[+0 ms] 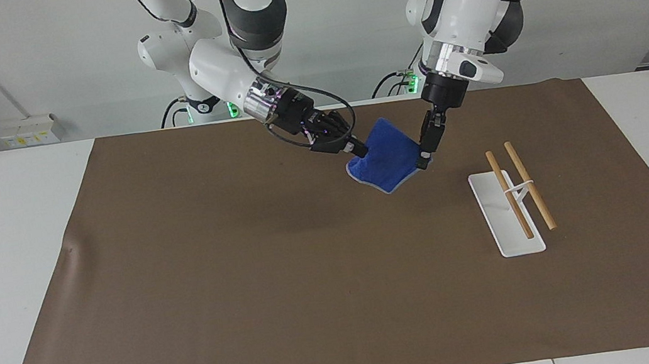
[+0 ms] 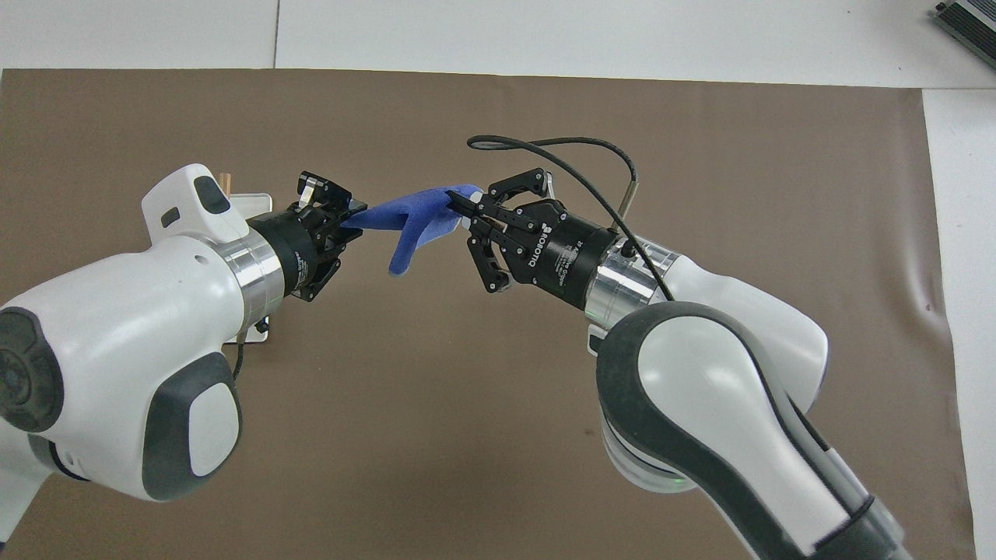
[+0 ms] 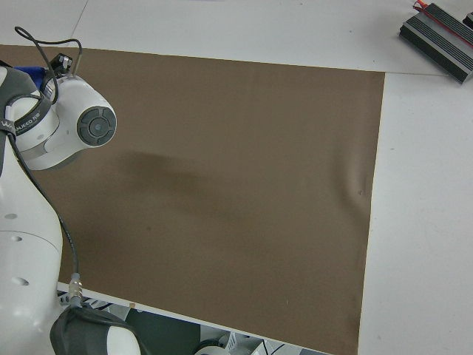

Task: Right arm passes towel to left arm to hang
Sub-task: 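Hold the towel out with the right gripper while the left gripper grasps it, then open the right gripper and withdraw while the left gripper carries the towel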

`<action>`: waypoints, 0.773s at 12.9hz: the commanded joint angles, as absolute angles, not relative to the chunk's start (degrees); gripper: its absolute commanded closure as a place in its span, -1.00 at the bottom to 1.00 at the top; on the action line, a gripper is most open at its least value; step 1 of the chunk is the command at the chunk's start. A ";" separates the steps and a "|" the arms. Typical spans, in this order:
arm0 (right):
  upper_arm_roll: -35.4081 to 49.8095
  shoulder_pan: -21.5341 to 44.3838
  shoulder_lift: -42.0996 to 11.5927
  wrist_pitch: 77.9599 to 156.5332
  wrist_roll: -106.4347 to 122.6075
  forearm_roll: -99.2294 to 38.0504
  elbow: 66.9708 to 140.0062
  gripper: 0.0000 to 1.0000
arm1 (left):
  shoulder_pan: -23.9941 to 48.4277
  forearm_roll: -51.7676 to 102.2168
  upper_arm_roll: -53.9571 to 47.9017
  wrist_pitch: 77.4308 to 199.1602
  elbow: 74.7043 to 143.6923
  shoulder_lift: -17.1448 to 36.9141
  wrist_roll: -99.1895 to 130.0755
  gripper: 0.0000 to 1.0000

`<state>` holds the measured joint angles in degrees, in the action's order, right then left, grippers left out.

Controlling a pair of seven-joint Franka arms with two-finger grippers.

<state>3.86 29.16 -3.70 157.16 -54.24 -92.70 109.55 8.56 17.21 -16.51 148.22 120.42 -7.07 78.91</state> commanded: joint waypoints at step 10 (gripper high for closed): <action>3.78 27.95 -3.87 162.84 -35.47 -88.61 112.48 -1.00 | 6.33 18.02 -16.52 150.20 120.41 -6.24 75.59 1.00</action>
